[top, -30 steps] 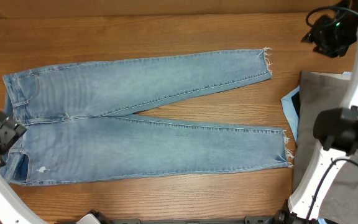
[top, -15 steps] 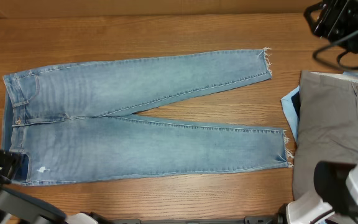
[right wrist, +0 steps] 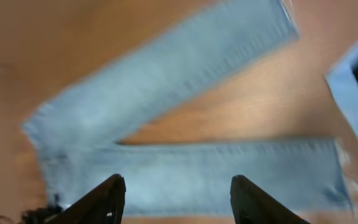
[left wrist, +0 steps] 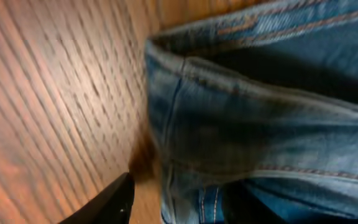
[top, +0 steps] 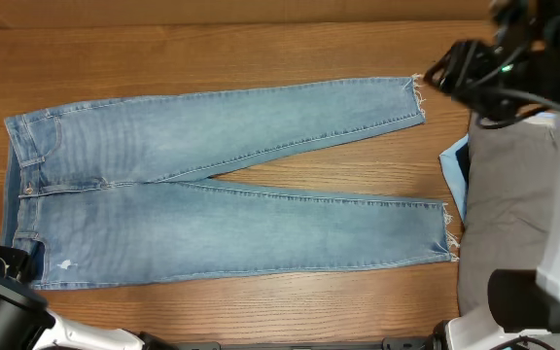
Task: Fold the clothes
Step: 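Grasp the waistband with the left gripper and the lower leg hem with the right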
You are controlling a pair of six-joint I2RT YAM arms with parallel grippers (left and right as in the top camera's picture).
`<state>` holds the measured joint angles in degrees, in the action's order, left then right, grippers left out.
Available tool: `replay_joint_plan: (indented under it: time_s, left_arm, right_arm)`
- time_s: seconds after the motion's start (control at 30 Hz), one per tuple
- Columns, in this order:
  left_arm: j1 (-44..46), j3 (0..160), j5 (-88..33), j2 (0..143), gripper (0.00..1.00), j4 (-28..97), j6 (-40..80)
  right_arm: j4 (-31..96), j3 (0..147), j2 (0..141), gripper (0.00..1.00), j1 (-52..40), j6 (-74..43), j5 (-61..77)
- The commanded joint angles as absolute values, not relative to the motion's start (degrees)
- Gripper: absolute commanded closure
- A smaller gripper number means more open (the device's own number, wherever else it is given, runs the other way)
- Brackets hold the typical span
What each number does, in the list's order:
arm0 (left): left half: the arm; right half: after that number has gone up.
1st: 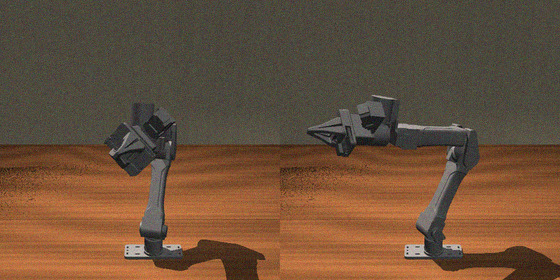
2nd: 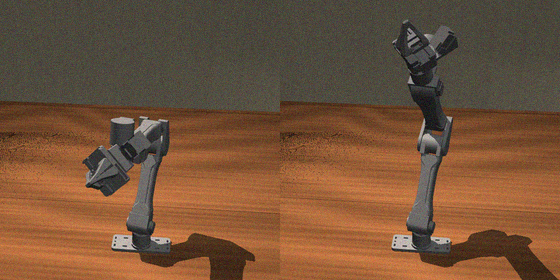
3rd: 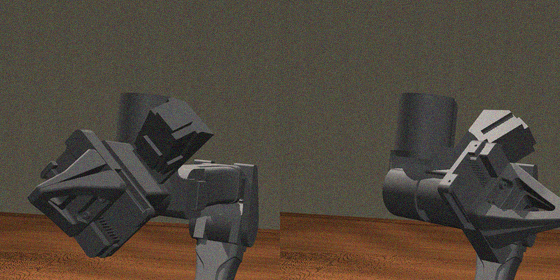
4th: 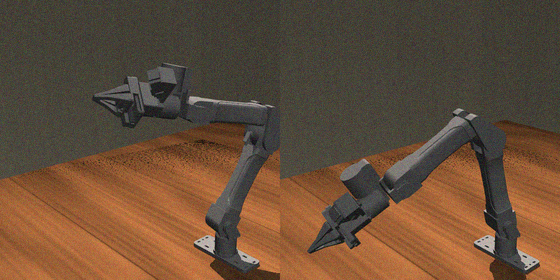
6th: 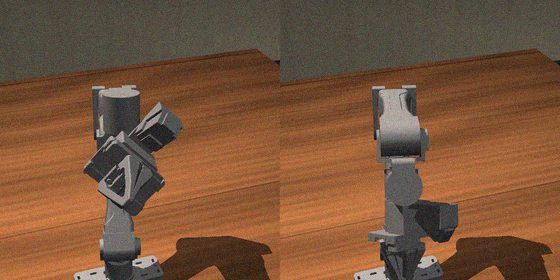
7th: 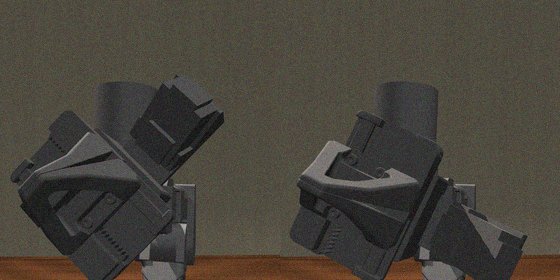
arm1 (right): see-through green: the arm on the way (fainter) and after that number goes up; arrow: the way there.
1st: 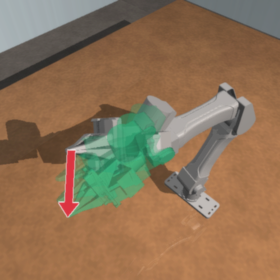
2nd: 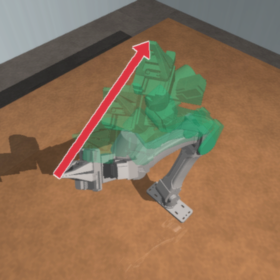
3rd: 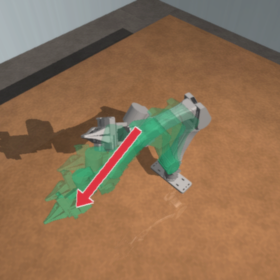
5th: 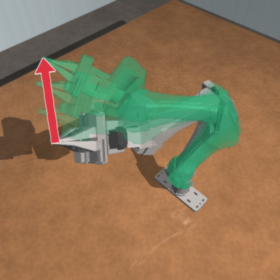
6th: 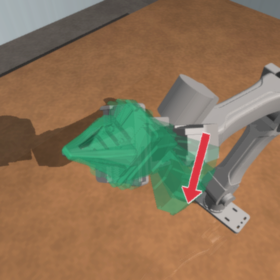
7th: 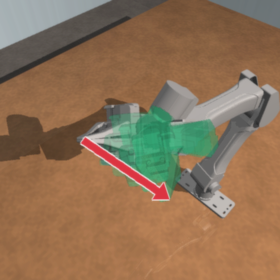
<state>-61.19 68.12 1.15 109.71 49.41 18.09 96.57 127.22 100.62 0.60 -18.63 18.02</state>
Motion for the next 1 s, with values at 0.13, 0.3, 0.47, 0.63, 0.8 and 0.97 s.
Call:
replay_joint_plan:
  time_s: [0.13, 0.3, 0.47, 0.63, 0.8, 0.97]
  left_arm:
    - [-61.3, 67.6, 1.0, 115.3, 0.81, 47.3, 17.6]
    - [-61.3, 67.6, 1.0, 115.4, 0.89, 47.5, 17.6]
    - [-61.3, 67.6, 1.0, 115.4, 0.94, 47.9, 17.6]
    - [-61.3, 67.6, 1.0, 115.4, 0.92, 48.0, 17.6]
    - [-61.3, 67.6, 1.0, 115.4, 0.91, 47.9, 17.5]
    - [-61.3, 67.6, 1.0, 115.4, 0.89, 47.9, 17.5]
  right_arm:
    - [92.1, 107.7, 100.3, 0.42, 2.9, -23.7, 9.0]
    - [83.8, 88.8, 100.4, 0.38, 6.9, -26.2, 8.8]
    - [75.6, 70.8, 100.4, 0.47, 11.6, -28.4, 8.8]
    - [73.7, 62.0, 100.4, 0.49, 18.4, -28.5, 9.0]
    - [71.5, 58.5, 100.4, 0.48, 21.0, -27.7, 9.0]
    - [65.6, 52.5, 100.4, 0.47, 21.0, -29.9, 9.0]
